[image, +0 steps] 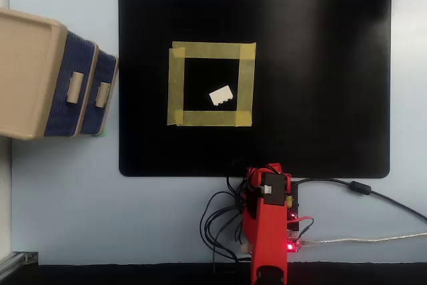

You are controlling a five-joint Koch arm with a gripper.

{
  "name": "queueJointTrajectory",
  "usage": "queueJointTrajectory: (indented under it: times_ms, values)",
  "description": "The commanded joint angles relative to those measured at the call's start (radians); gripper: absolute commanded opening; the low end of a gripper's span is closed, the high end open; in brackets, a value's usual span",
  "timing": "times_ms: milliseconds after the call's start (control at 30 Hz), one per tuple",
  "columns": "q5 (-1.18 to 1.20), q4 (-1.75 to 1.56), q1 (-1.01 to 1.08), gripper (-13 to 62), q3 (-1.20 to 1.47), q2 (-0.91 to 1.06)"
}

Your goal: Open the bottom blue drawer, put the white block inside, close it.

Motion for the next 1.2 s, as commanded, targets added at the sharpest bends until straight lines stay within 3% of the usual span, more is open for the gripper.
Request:
queueJointTrajectory:
  times_ms: [0, 333, 533, 633, 700, 800, 867, 1000, 1167]
  values:
    - [-0.003, 0.072, 0.012, 34.5, 0.02, 0.049]
    - [-0.006, 0.081, 0.009, 34.4, 0.012, 0.049]
    - [-0.044, 0.087, -0.041, 33.0, -0.302, 0.043]
    - [-0.299, 0.043, -0.265, 32.3, -0.402, -0.012]
    - [-0.58, -0.063, -0.528, 32.3, -0.422, -0.055]
    - [-1.086, -0.474, -1.003, 32.6, -0.422, -0.241]
    - [-1.308, -0.813, -1.147, 32.6, -0.426, -0.382]
    - [-1.42, -1.578, -1.147, 32.6, -0.385, -0.595]
    - [-1.565, -2.23, -1.144, 32.7, -0.356, -0.925]
